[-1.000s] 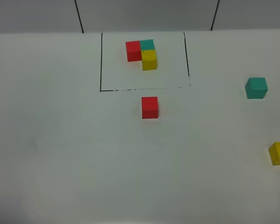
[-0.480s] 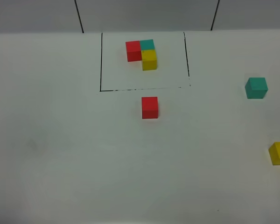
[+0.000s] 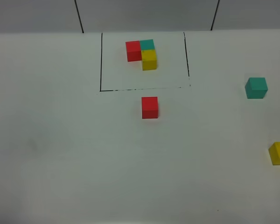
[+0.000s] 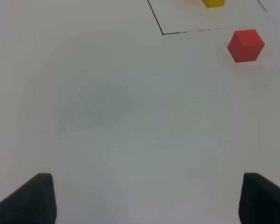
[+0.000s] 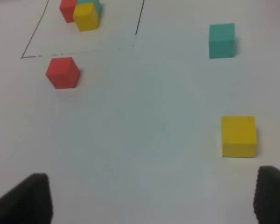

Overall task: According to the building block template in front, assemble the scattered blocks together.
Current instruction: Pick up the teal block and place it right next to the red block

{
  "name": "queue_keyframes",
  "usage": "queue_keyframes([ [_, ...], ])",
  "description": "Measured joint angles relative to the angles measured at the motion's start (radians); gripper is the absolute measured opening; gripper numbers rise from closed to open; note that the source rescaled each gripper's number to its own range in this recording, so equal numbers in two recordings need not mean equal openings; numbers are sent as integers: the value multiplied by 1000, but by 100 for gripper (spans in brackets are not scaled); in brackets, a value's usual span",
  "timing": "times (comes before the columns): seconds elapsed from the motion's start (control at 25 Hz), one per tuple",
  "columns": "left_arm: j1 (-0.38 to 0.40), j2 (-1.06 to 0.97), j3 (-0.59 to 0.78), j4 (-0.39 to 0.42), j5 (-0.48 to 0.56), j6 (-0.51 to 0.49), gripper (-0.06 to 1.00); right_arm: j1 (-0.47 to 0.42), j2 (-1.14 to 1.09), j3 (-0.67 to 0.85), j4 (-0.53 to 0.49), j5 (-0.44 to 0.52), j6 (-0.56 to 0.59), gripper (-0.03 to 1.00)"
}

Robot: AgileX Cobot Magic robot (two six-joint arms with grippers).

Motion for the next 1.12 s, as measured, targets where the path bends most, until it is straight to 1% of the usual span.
queue_keyframes([
  [1.12,9,1,0,0,-1,0,75,0,0,0,1,0,1,76],
])
